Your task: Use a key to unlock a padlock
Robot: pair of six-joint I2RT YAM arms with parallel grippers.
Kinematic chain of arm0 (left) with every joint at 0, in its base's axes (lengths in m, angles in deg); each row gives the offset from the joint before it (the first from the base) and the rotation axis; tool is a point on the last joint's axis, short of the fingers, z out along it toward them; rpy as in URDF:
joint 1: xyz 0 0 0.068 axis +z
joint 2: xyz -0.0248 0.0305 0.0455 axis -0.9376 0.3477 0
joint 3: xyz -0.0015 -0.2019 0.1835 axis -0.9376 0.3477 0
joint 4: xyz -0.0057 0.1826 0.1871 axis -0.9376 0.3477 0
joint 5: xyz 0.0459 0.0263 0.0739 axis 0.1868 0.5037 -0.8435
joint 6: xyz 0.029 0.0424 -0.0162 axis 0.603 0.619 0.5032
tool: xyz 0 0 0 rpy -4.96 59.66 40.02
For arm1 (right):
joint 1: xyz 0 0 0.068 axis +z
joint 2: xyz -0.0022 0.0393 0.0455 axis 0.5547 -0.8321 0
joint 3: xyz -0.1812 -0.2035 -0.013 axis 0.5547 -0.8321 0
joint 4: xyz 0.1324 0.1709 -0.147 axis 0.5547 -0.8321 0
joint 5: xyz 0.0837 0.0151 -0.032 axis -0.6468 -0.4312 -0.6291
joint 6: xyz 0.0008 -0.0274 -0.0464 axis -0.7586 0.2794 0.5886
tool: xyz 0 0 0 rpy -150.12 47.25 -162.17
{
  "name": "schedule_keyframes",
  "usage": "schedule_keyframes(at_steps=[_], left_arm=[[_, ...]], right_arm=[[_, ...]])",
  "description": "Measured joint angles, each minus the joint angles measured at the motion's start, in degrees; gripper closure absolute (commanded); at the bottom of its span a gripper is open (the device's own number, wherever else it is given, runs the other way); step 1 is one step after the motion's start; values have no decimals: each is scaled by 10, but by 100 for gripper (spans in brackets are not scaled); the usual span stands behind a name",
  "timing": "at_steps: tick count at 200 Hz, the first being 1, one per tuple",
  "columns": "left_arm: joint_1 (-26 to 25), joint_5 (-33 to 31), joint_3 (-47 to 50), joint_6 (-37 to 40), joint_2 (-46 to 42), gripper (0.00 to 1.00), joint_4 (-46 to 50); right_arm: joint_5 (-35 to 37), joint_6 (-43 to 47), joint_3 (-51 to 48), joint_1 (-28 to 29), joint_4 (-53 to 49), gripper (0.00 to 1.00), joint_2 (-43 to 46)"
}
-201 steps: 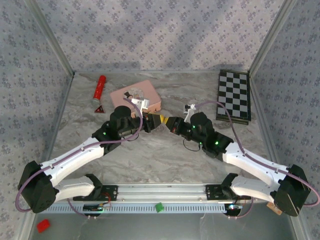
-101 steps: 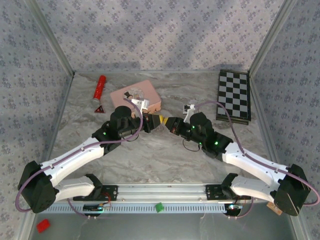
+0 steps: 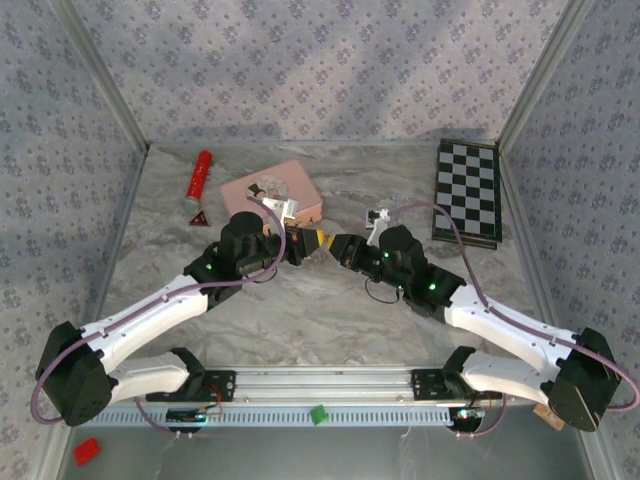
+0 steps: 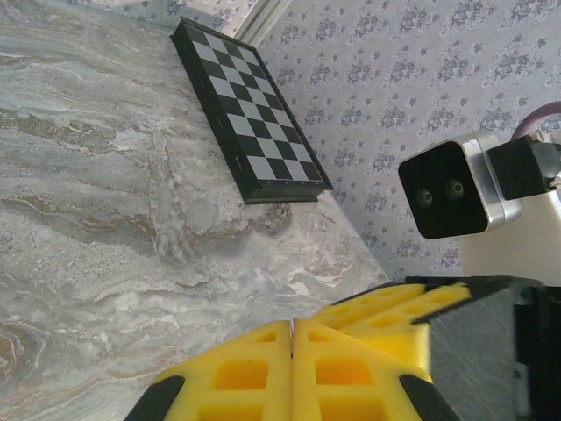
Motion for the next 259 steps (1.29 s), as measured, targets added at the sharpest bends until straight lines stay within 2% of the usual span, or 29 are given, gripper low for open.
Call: schedule_keyframes(at_steps=[7, 17, 34, 63, 92, 118, 178, 219, 259], left_arm=[[0, -3, -2, 0, -1, 100, 3], [2, -7, -2, 0, -4, 100, 9], [11, -8, -2, 0, -19, 100, 20], [34, -4, -17, 9, -40, 100, 47], [42, 22, -52, 23, -42, 100, 78], [42, 57, -76, 33, -43, 100, 91], [42, 125, -81, 36, -44, 100, 98], [42, 156, -81, 34, -44, 100, 95], [42, 162, -81, 34, -47, 100, 95]], right_arm=[[3, 12, 1, 1, -10, 21, 3], [9, 35, 1, 1, -26, 15, 13], [16, 77, -11, -2, -27, 13, 45], [3, 125, -116, -20, 85, 11, 122], [-46, 150, -143, -35, 163, 18, 101], [-101, 154, -156, -41, 284, 22, 72], [-186, 143, -169, -70, 459, 44, 12], [-236, 125, -168, -72, 532, 56, -33], [-257, 119, -166, -72, 557, 67, -44]])
